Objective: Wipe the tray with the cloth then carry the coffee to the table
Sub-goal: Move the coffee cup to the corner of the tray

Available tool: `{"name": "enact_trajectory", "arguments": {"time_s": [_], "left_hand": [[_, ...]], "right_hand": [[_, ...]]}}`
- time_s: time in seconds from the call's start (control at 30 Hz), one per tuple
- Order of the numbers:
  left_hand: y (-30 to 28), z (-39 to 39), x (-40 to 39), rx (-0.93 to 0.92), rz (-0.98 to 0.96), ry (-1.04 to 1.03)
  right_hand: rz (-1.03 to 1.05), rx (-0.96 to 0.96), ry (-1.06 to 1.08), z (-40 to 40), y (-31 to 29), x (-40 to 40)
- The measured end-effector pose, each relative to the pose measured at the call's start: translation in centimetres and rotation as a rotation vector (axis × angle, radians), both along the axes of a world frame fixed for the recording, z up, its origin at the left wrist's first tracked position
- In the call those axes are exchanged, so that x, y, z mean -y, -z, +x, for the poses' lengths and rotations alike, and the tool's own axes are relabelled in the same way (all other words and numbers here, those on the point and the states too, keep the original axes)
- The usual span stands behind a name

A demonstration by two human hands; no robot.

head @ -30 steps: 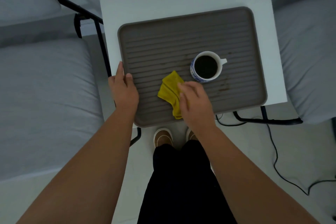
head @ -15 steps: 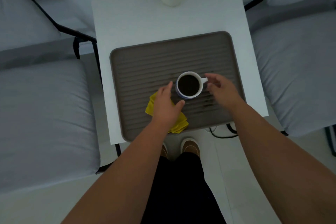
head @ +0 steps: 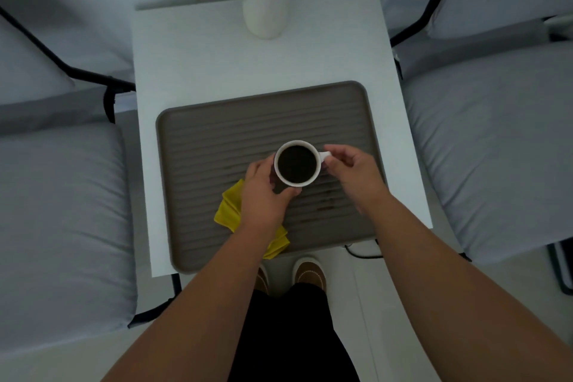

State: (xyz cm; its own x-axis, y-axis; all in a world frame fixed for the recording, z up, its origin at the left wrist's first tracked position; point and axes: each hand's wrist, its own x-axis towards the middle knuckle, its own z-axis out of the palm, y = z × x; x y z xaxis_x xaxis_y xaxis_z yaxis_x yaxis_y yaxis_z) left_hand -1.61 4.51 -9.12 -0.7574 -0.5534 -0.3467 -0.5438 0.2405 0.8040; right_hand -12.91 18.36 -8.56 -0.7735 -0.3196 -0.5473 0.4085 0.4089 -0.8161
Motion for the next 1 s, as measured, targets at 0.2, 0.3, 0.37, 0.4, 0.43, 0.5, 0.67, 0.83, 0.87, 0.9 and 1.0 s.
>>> {"name": "enact_trajectory", "arguments": {"time_s": [0.2, 0.3, 0.37, 0.4, 0.43, 0.5, 0.67, 0.83, 0.87, 0.9, 1.0], "left_hand": [[-0.7, -3.7, 0.3, -0.063, -0.021, 0.036], [-0.6, -5.4, 1.0, -0.089, -0.037, 0.060], [-0.1, -8.0, 0.3, -0.083, -0.023, 0.096], [0.7, -10.2, -0.6, -0.068, -0.013, 0.122], [0.5, -10.6, -0.2, -0.058, -0.020, 0.140], [0.3, -11.5, 0.4, -0.045, -0.050, 0.170], [0.4, -12.8, 0.8, -0.041, -0.039, 0.186], [0.8, -12.9, 0.5, -0.055, -0.005, 0.198], [0.9, -13.0, 0.6, -0.054, -0.004, 0.202], [0.9, -13.1, 0.6, -0.048, -0.008, 0.206], [0.5, -13.1, 0.7, -0.039, -0.020, 0.228]], "right_hand": [[-0.039, -0.018, 0.049, -3.1, -0.6, -0.1], [-0.057, -0.043, 0.070, -4.4, -0.9, 0.3], [-0.055, -0.041, 0.115, -6.5, -0.3, -0.7], [-0.046, -0.037, 0.140, -8.3, 0.3, -1.8], [-0.045, -0.032, 0.142, -8.5, 0.6, -1.8], [-0.035, -0.033, 0.146, -9.2, 0.9, -1.5], [-0.030, -0.032, 0.179, -10.2, 1.0, -1.4], [-0.041, -0.025, 0.204, -10.0, 1.6, -1.5], [-0.041, -0.027, 0.206, -9.9, 1.7, -1.5], [-0.041, -0.030, 0.206, -9.9, 1.8, -1.5], [-0.009, -0.055, 0.189, -9.8, 1.7, -1.6]]}}
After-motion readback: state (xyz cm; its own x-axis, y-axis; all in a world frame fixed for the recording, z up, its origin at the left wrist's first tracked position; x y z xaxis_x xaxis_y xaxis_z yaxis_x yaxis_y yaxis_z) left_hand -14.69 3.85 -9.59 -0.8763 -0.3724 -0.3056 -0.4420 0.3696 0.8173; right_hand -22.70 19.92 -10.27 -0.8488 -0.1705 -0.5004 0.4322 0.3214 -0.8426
